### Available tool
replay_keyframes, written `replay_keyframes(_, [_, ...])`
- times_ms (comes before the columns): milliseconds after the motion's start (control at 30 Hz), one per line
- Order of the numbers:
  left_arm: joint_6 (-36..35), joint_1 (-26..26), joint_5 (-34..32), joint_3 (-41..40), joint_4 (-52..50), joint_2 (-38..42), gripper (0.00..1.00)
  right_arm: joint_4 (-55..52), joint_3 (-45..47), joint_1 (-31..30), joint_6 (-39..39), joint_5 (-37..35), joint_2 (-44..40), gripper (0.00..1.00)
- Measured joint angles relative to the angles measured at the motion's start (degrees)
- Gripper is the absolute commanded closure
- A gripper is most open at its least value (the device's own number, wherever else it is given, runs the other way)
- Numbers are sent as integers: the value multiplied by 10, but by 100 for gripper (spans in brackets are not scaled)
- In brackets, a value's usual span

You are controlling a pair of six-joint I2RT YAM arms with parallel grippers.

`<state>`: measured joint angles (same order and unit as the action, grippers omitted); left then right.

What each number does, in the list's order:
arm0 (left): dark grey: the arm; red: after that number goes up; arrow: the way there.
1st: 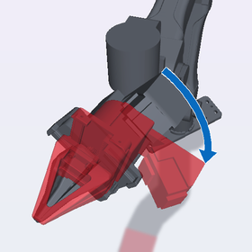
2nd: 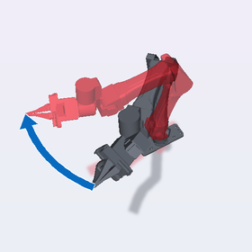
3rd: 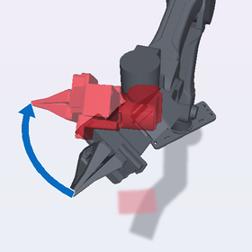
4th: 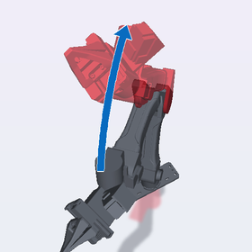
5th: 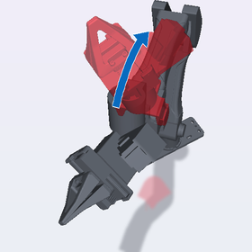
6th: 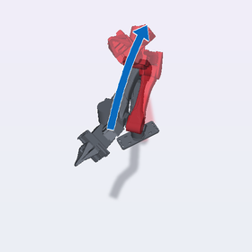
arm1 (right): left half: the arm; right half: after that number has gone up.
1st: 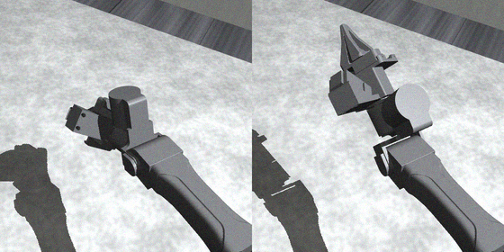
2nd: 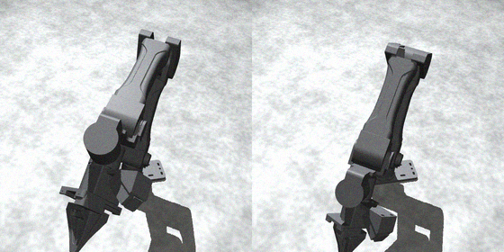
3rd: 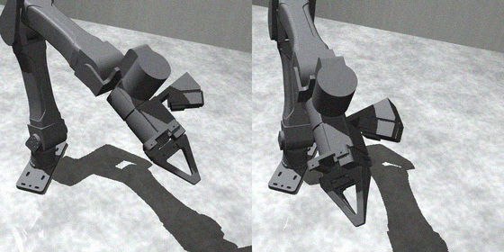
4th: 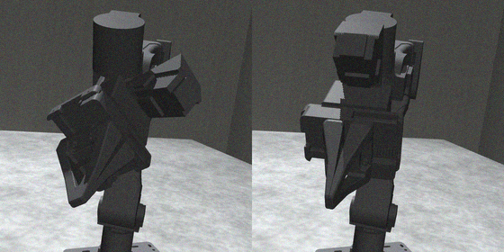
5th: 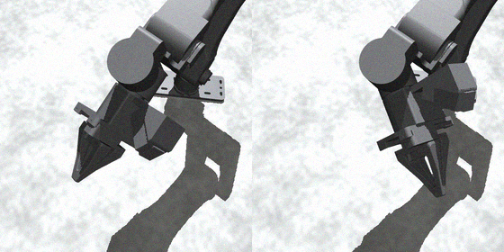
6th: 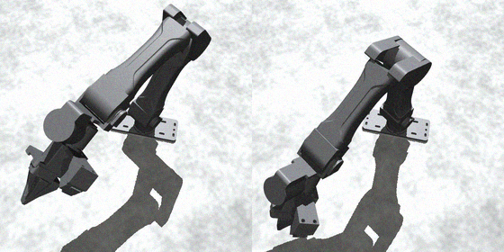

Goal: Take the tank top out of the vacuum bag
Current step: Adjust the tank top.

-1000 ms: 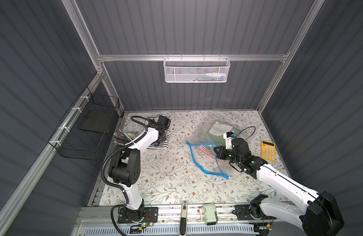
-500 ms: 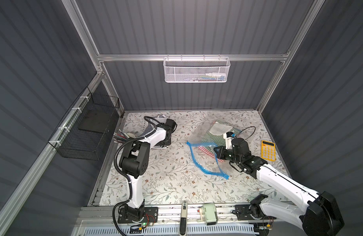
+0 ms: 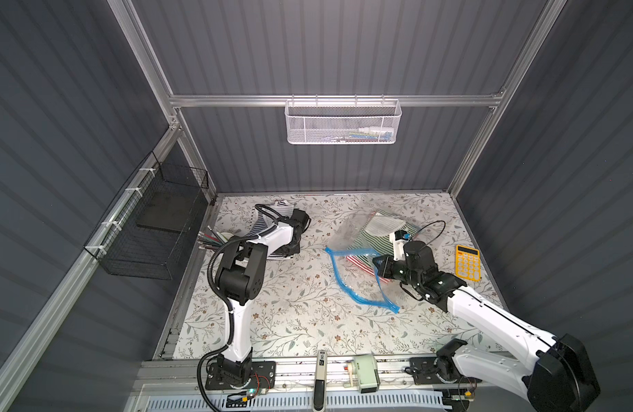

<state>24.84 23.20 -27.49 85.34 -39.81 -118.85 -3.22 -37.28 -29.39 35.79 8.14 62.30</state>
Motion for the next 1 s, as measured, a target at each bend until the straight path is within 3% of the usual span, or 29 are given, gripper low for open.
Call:
replay_keyframes(267, [2, 0, -14, 3, -1, 0, 93, -1, 0, 0, 0, 0, 0, 100])
replay_keyframes(333, [1, 0, -15, 7, -5, 0, 100, -2, 0, 0, 0, 0, -1, 100])
replay_keyframes(667, [-7, 0, -10, 30, -21, 38, 100, -2, 3, 0, 0, -2, -9, 100])
replay_keyframes(967, [-9, 0, 97, 53, -3, 65, 100, -3, 6, 0, 1, -4, -10, 100])
replay_keyframes(1000, [-9, 0, 111, 52, -2, 60, 93, -2, 7, 0, 2, -4, -12, 100])
